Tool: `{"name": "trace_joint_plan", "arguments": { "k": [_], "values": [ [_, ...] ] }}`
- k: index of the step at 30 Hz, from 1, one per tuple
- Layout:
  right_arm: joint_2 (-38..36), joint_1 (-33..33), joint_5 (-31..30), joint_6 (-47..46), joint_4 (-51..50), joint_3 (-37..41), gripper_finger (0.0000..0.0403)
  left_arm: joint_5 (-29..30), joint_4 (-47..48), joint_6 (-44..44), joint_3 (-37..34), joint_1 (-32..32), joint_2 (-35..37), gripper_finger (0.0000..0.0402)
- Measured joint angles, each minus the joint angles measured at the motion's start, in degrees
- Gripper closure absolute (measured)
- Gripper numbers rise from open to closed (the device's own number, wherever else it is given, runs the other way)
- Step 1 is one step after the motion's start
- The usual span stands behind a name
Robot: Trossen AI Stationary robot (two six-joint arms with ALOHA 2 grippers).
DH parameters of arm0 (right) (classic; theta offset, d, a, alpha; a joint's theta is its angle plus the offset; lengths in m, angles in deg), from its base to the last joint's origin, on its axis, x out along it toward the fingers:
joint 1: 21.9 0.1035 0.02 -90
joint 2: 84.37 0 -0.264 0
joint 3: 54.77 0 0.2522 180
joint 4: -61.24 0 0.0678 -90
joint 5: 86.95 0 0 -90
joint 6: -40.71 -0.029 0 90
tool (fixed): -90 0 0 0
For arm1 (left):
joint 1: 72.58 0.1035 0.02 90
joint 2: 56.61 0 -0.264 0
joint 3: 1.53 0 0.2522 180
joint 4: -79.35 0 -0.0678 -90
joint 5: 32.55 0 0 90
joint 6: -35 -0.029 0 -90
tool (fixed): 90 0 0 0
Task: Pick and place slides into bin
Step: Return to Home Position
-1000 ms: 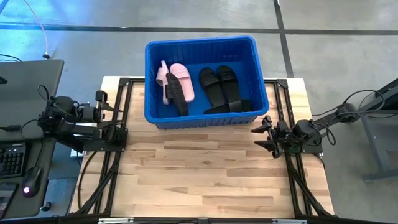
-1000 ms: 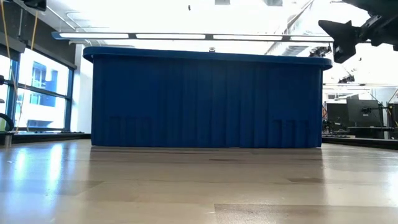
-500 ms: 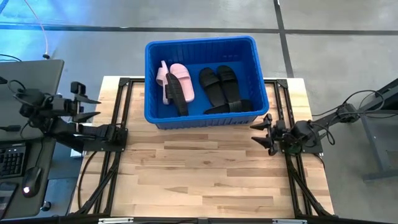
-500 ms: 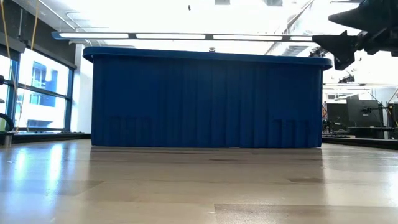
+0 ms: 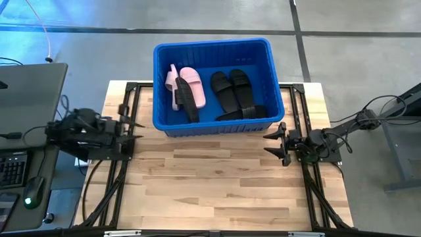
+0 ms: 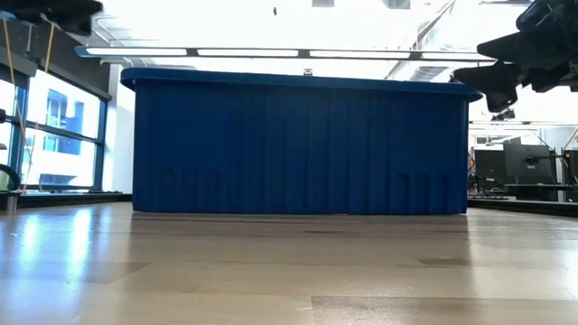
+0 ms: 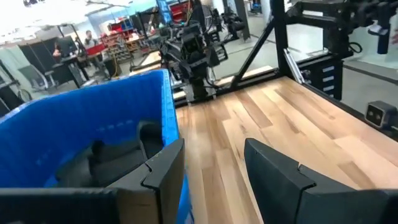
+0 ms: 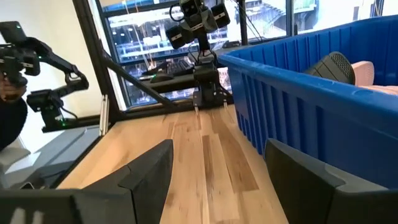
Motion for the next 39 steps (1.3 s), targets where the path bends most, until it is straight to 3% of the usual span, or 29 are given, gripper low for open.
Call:
{"name": "trace_joint_plan", "arguments": {
  "k": [8,14,25,39],
  "values": [
    [0.0,0.0,0.0,0.0,-1.33,0.0,0.016,0.02,-12.09,1.41,-10.27,0.0,0.04,0.0245],
    [0.0,0.0,0.0,0.0,-1.51,0.02,0.016,-0.23,-15.9,2.88,-14.67,0.0,0.07,0.0245],
    [0.0,0.0,-0.02,0.0,-1.52,0.02,0.016,-8.86,-36.85,-0.45,-27.61,-0.02,0.07,0.0245],
    [0.0,0.0,-0.04,0.0,-1.55,0.02,0.016,-3.79,-37.01,0.05,-29.99,0.0,-0.2,0.0245]
  ]
}}
